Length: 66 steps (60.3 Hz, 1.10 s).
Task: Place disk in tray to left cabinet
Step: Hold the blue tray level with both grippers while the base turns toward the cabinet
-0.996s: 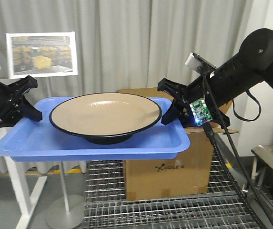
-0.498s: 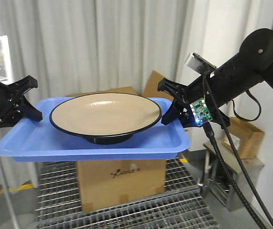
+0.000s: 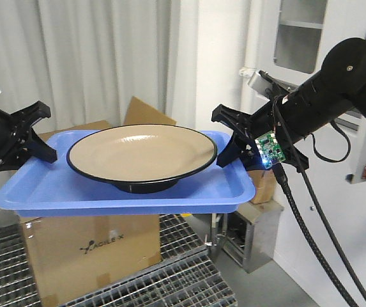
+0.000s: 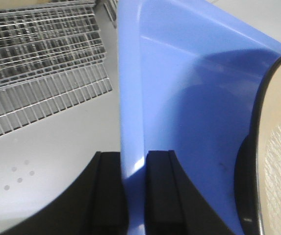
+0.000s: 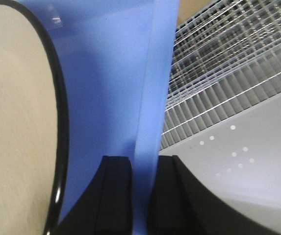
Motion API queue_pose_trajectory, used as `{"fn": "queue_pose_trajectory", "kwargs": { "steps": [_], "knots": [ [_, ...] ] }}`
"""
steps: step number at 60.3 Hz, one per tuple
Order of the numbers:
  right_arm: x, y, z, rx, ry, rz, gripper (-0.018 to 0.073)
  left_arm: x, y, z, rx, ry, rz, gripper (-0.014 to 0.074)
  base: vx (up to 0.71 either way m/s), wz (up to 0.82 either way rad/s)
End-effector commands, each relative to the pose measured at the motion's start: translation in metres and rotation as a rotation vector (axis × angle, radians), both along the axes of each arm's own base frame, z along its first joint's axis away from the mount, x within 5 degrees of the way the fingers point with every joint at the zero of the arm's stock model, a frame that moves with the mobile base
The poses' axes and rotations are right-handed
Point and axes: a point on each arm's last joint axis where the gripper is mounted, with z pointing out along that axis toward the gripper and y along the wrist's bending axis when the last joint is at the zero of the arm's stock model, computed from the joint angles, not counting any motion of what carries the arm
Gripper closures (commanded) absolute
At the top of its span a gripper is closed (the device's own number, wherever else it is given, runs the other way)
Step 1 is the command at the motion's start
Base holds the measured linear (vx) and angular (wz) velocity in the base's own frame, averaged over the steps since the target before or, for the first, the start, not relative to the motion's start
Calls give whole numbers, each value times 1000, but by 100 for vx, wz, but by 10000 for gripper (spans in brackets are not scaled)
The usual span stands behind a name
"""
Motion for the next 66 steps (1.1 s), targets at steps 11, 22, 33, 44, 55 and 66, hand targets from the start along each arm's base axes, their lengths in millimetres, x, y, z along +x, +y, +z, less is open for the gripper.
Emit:
{"fn": "queue_pose_trajectory", "kwargs": {
  "steps": [11, 22, 33, 44, 55, 66],
  "knots": [
    [-27, 13, 43, 159, -86, 77, 561, -23, -21, 43, -158, -111, -65, 598, 4, -25],
    [-27, 13, 43, 159, -86, 77, 561, -23, -21, 43, -158, -111, -65, 598, 3, -23],
    [-27, 13, 43, 159, -86, 77, 561, -23, -21, 43, -158, -111, -65, 598, 2, -29],
    [-27, 13, 43, 159, -86, 77, 561, -23, -21, 43, -158, -111, -65, 598, 3, -38],
    [-27, 13, 43, 159, -87, 77, 561, -23, -21, 43, -158, -111, -65, 598, 3, -42],
    [-27, 13, 43, 159, -87, 77, 561, -23, -21, 43, -158, -111, -65, 598, 3, -50]
  ]
}}
